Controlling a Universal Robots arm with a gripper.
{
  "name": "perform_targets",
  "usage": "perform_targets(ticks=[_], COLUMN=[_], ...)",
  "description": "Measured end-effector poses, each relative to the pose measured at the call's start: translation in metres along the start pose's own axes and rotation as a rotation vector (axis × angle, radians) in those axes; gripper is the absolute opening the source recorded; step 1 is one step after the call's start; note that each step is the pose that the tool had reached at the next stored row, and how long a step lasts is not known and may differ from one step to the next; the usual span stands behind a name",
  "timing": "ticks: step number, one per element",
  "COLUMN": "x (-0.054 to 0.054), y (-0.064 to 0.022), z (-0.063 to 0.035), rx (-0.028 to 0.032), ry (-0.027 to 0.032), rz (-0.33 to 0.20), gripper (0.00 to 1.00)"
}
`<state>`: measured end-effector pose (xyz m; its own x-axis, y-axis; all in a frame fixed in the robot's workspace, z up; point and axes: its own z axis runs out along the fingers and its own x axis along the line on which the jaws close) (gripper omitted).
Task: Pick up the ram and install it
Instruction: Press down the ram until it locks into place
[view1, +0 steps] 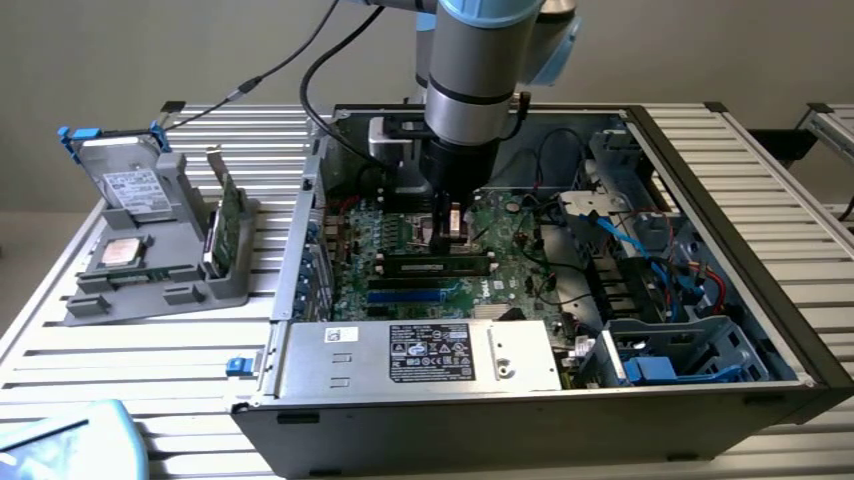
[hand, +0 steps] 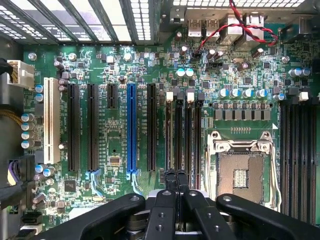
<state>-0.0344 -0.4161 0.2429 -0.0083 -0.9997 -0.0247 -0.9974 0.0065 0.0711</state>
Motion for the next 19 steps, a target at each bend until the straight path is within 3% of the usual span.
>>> perform_targets(ticks=[8,14,19], x=[0.000,0.000,0.001], y=[-0.0004,-0.0250,-0.0318], z=[-0.0001,-0.0017,-0.0023], rx=[-0.0001,-0.0052,-0.0086], ry=[0.0002,-0.0001,-0.0004], rz=[0.000,0.000,0.000], gripper=[0.11,0.11,0.11])
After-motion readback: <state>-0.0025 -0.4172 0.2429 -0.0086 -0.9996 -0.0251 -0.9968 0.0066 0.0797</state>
